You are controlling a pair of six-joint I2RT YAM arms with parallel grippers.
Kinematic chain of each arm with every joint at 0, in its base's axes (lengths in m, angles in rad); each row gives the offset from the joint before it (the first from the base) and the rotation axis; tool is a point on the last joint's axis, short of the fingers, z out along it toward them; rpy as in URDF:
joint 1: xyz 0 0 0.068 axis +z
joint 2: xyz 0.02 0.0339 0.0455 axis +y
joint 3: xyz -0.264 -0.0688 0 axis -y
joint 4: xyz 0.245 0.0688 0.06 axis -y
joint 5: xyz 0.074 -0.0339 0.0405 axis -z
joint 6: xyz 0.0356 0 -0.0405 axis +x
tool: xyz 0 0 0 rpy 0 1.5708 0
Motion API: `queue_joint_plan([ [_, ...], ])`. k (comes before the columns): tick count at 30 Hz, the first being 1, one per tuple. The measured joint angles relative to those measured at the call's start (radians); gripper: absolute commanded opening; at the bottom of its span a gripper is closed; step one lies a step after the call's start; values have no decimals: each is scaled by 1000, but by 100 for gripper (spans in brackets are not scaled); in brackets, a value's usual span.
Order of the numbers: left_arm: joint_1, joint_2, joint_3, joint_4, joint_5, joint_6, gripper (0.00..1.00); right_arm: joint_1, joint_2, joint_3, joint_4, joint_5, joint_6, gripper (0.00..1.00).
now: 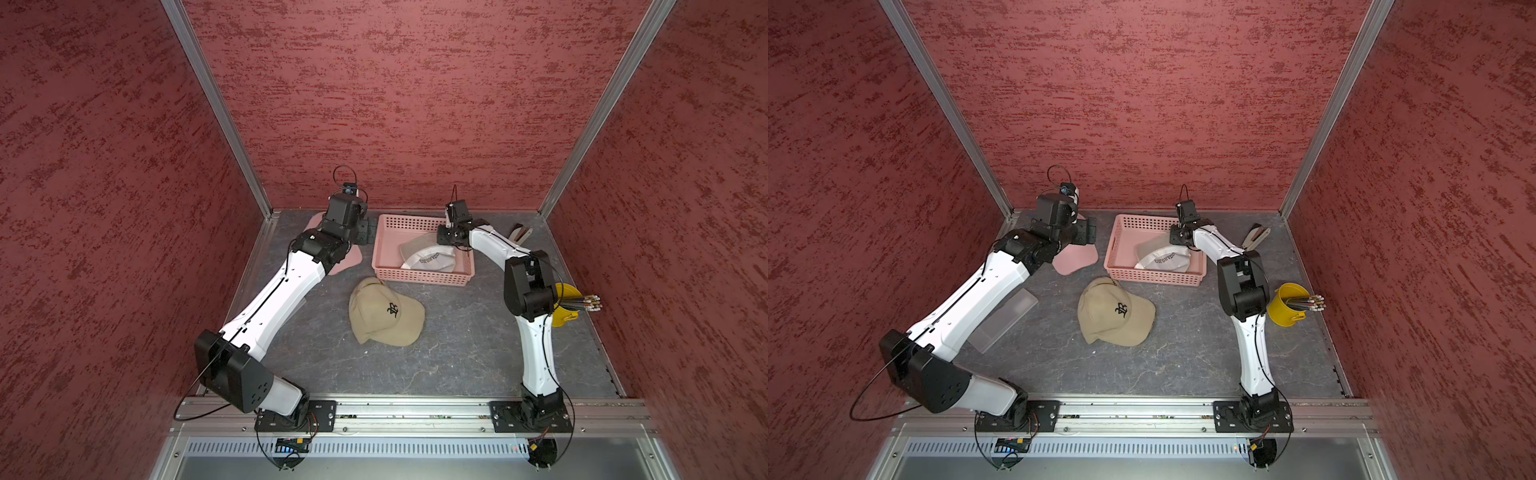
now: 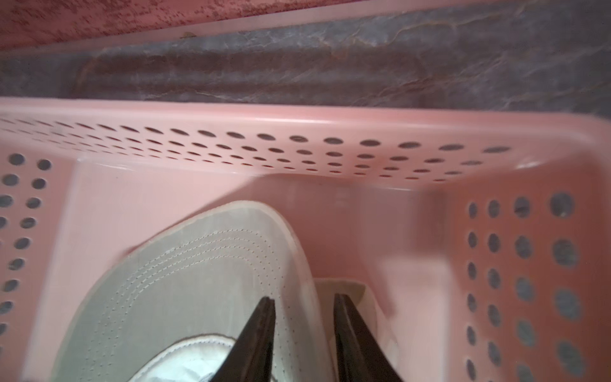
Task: Turn the baseball cap inside out
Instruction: Pick up the baseball cap from the basket.
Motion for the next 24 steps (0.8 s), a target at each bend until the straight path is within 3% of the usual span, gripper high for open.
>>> queue_joint_plan([
  [5, 0, 0, 0, 0, 0, 1, 92, 0, -1, -13, 10, -50, 5, 44],
  [9, 0, 0, 0, 0, 0, 2, 92, 0, -2, -11, 1, -62, -2, 46],
  [22, 1, -13, 13, -6, 4, 13, 92, -1, -2, -13, 26, -134, -6, 2],
  [24, 2, -17, 23, -7, 5, 14, 92, -2, -8, -22, 62, -154, -2, 0],
])
